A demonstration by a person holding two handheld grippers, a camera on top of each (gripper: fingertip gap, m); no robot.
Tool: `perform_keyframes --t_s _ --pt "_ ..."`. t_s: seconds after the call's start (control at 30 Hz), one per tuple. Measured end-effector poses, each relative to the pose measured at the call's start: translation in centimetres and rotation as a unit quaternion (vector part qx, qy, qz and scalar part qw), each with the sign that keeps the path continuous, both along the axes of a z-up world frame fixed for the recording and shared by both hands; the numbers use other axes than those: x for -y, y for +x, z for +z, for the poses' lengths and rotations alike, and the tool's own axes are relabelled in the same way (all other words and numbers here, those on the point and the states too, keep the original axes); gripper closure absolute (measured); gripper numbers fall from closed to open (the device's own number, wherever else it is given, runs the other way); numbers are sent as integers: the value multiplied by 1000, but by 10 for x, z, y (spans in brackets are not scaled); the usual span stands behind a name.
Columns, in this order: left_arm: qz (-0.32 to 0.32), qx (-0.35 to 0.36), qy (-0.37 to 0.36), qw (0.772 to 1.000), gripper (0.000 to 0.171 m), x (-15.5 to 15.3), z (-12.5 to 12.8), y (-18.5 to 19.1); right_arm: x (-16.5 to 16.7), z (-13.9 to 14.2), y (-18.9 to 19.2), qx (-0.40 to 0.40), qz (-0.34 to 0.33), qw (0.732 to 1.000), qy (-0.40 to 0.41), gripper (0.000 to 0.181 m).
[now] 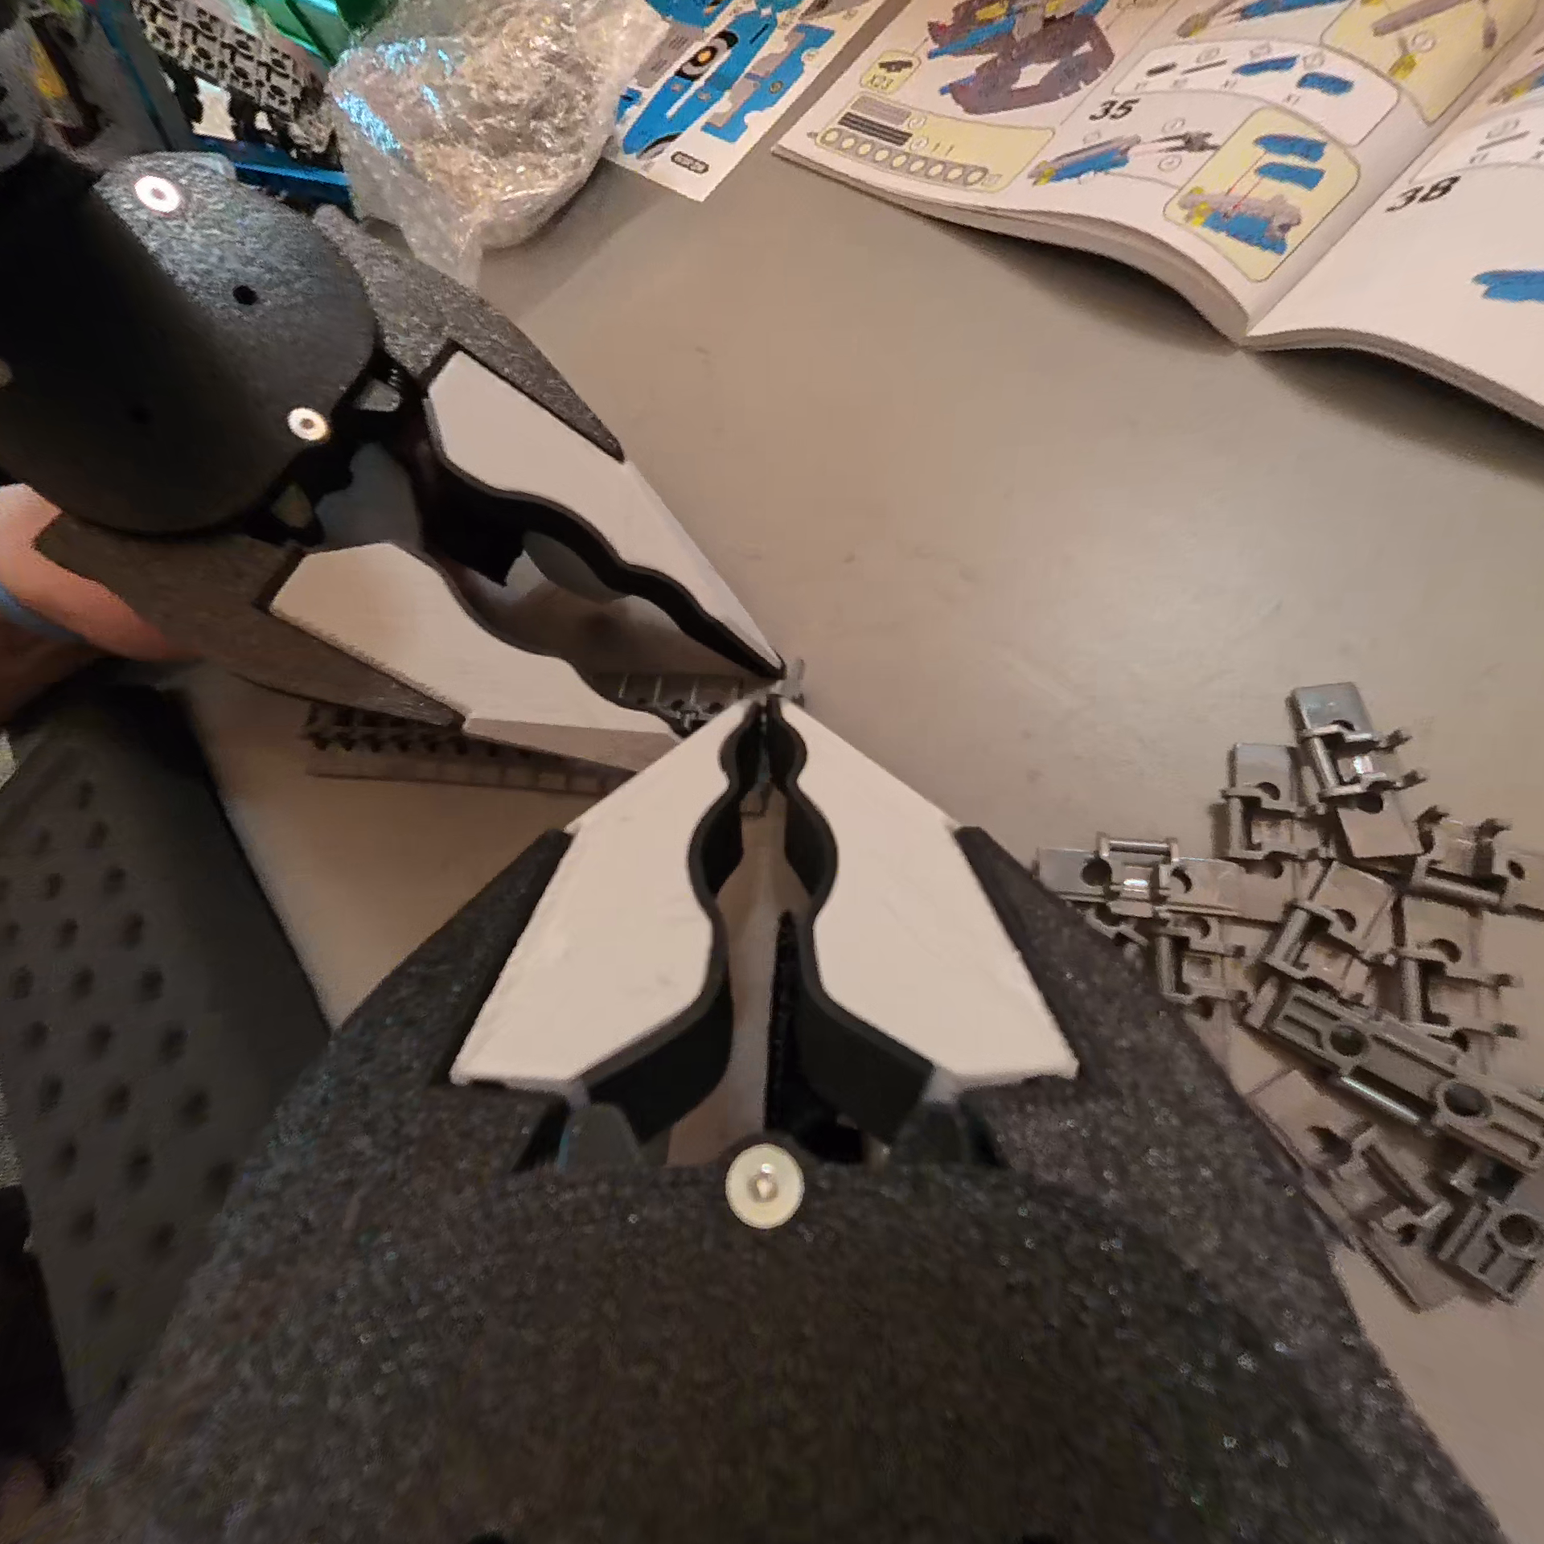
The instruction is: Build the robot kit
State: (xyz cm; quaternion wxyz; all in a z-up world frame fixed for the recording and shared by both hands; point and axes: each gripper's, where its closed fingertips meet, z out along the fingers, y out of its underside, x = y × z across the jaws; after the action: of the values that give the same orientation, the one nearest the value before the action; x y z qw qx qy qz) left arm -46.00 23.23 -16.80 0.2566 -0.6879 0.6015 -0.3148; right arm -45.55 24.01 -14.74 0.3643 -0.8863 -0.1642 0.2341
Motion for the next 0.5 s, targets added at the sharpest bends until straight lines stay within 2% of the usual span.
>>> perform_keyframes --t_s 0.1,0.4,0.5 --pt "0 0 -1 1000 143 0 0 0 -1 4 1 -5 -12 1000 7 176" --pt "0 0 -2 1000 143 0 0 0 2 -16 3 19 -7 999 -32 172" --pt "0 0 -3 1000 143 0 0 0 3 -15 3 25 -1 999 -34 175"
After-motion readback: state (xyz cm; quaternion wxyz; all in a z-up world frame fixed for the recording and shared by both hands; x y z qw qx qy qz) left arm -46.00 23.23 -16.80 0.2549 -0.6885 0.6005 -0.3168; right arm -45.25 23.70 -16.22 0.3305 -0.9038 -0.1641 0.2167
